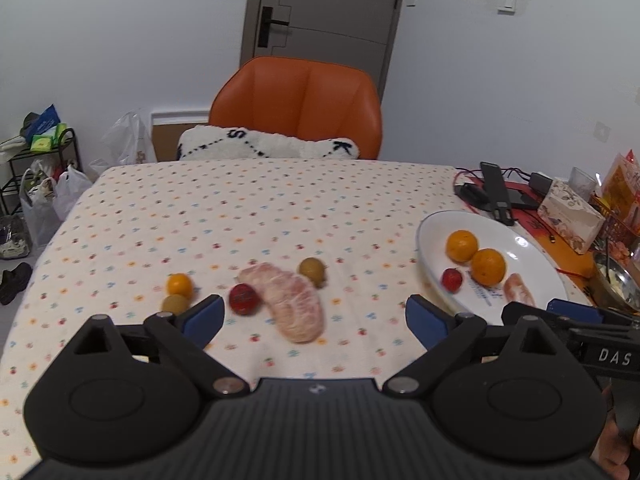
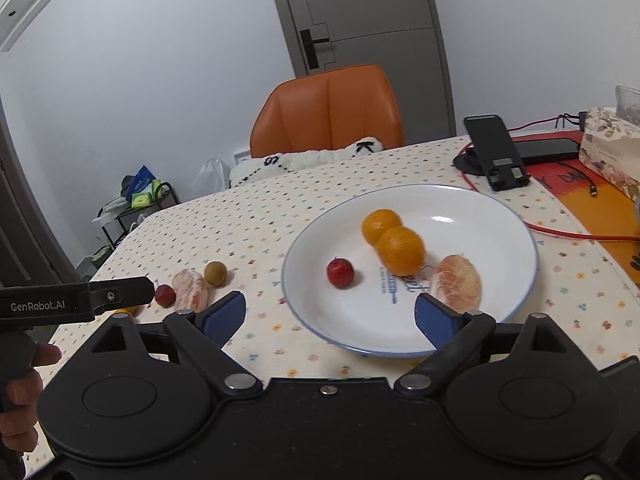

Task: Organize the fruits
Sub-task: 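Move both open tools back from the plate to the remaining fruit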

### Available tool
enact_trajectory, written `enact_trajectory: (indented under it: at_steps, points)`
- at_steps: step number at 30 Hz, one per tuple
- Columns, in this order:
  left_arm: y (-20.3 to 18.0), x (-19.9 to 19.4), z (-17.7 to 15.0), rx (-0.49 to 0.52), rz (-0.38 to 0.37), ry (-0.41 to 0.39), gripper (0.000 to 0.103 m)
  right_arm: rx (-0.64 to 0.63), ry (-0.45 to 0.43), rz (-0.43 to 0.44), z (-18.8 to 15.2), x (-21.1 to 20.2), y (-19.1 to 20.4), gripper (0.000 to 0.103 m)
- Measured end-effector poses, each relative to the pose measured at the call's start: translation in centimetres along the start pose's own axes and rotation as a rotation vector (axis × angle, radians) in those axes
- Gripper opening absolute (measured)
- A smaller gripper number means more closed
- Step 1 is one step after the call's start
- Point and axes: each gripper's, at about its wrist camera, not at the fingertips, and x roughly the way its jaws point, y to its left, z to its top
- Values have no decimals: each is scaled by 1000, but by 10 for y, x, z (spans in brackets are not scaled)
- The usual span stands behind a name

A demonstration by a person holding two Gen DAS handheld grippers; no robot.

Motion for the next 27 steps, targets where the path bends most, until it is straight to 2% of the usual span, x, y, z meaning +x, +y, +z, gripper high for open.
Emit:
enact_trajectory:
  at_steps: [7,20,23,27]
  points:
    - [23,-4,-5,-20,13,10,96,-16,7,33,1,10,17,100]
    - [67,-1,-13,-96,57,1,93,-67,19,89,7,26,50,100]
    - [74,2,-14,-112,64,2,88,-78,26,100,7,30,57,100]
    - [84,7,-17,-134,63,12,76,-97,33,118,8,36,67,100]
